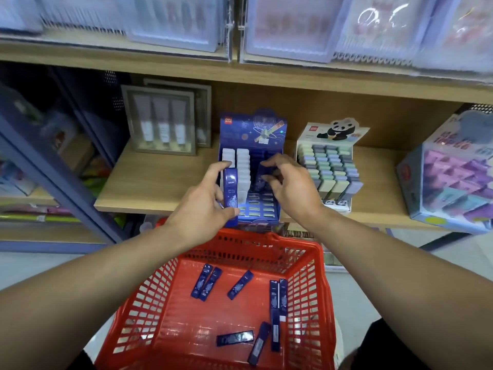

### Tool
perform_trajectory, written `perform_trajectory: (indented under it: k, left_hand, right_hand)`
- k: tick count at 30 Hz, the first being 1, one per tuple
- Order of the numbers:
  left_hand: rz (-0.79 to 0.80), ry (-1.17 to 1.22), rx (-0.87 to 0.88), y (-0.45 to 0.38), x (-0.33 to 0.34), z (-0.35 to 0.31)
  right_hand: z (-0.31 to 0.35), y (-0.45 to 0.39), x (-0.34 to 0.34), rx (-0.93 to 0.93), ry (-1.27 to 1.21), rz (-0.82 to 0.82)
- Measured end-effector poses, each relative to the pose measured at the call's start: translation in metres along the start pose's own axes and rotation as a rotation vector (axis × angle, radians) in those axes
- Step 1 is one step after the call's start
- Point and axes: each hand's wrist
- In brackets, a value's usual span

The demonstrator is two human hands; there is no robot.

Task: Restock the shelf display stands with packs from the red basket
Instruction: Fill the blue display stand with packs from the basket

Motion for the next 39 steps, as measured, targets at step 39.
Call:
perform_trajectory:
  k: [39]
  left_hand:
    - [0.015,0.081,0.024,0.007,0.007,-0.010]
  right_hand:
    - [0.049,0.020,-0.020,0.076,-0.380,0.231]
Point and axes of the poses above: each hand's wrist, its own y-axis away from the middle knuckle, its own x-axis out of the palm, z = x × y, and after that the axes turned 3 degrees about x, right-handed
